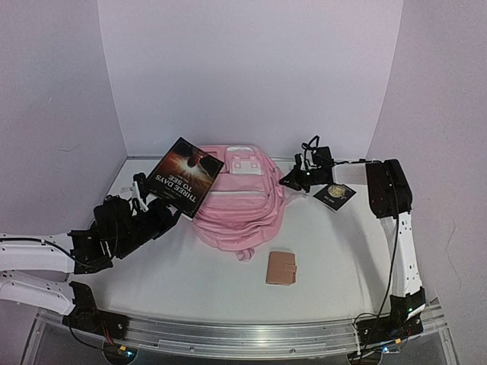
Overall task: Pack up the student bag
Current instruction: Adjust the student bag at the center of the board.
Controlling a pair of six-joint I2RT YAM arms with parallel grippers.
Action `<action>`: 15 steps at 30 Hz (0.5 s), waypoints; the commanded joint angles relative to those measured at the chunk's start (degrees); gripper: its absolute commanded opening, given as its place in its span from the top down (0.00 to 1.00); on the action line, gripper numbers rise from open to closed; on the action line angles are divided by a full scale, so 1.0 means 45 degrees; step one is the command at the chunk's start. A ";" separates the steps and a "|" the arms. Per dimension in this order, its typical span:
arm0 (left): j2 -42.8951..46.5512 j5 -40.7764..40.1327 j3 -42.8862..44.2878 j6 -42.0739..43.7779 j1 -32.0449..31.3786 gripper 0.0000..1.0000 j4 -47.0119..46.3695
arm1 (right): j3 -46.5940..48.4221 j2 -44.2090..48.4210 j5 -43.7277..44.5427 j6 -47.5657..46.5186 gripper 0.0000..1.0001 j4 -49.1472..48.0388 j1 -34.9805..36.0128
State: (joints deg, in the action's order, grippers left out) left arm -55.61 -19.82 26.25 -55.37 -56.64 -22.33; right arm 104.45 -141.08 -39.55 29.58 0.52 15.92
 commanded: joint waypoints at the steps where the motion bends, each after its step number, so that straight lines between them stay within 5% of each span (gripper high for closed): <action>1: 0.0901 -0.0630 -0.0061 -0.0391 -0.0030 1.00 -0.0053 | -0.1706 0.1461 -0.0225 0.0189 1.00 -0.0662 0.0732; 6: 0.1599 -0.0554 -0.0230 -0.0801 -0.0030 1.00 0.0907 | -0.1884 0.2362 -0.0272 -0.1626 0.54 0.1005 0.1198; 15: 0.2510 -0.0170 -0.0336 -0.1222 -0.0028 1.00 0.2307 | -0.1619 0.5535 0.3063 -0.9828 0.25 0.6060 0.2111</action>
State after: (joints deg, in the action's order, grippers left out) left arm -46.79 -20.48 23.77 -60.36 -56.64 -12.06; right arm 95.92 -126.18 -33.83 5.29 17.92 22.95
